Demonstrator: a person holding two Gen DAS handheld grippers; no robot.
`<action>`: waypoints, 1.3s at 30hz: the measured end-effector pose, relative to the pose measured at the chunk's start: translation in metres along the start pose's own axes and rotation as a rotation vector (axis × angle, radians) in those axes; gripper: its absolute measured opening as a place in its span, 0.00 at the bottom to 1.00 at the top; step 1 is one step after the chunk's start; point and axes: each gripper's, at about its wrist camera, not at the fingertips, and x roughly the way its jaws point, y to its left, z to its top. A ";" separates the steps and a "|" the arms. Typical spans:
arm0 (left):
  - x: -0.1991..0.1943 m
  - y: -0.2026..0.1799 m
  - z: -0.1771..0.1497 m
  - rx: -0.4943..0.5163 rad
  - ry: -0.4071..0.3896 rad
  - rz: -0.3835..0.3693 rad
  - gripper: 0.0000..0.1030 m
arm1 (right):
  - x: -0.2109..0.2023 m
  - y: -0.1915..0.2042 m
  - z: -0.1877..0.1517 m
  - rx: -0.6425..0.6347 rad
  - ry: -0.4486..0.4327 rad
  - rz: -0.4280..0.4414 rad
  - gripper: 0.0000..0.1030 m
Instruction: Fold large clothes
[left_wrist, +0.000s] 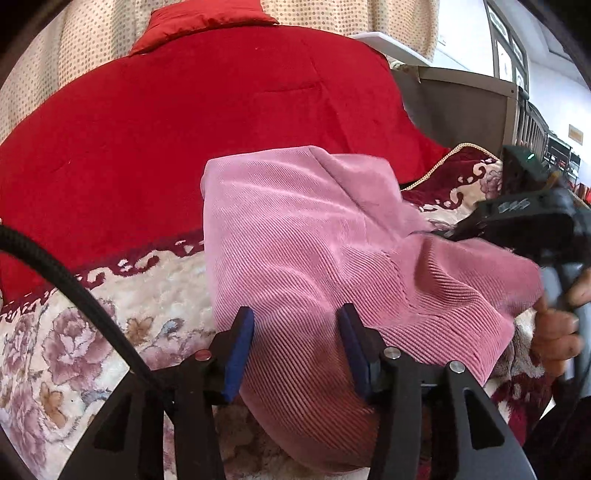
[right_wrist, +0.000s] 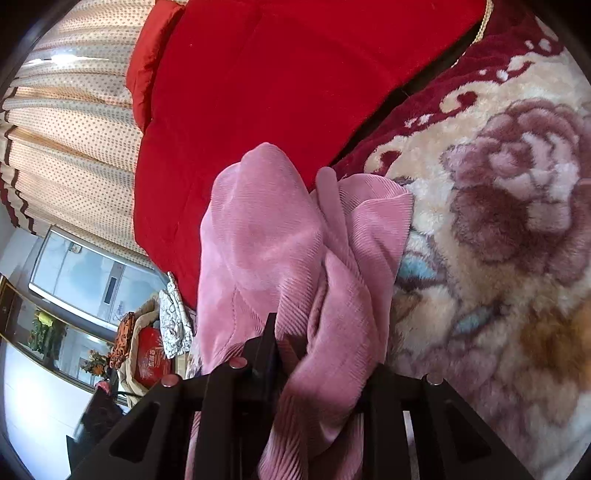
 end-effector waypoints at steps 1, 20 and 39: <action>0.004 -0.003 0.002 -0.002 0.003 -0.001 0.48 | -0.007 0.005 -0.001 -0.007 -0.006 -0.002 0.28; 0.006 -0.003 0.001 -0.002 0.002 0.001 0.49 | -0.061 0.093 -0.056 -0.361 -0.166 -0.039 0.29; -0.015 0.035 0.010 -0.135 0.018 -0.081 0.62 | -0.003 0.030 -0.064 -0.253 -0.001 -0.244 0.26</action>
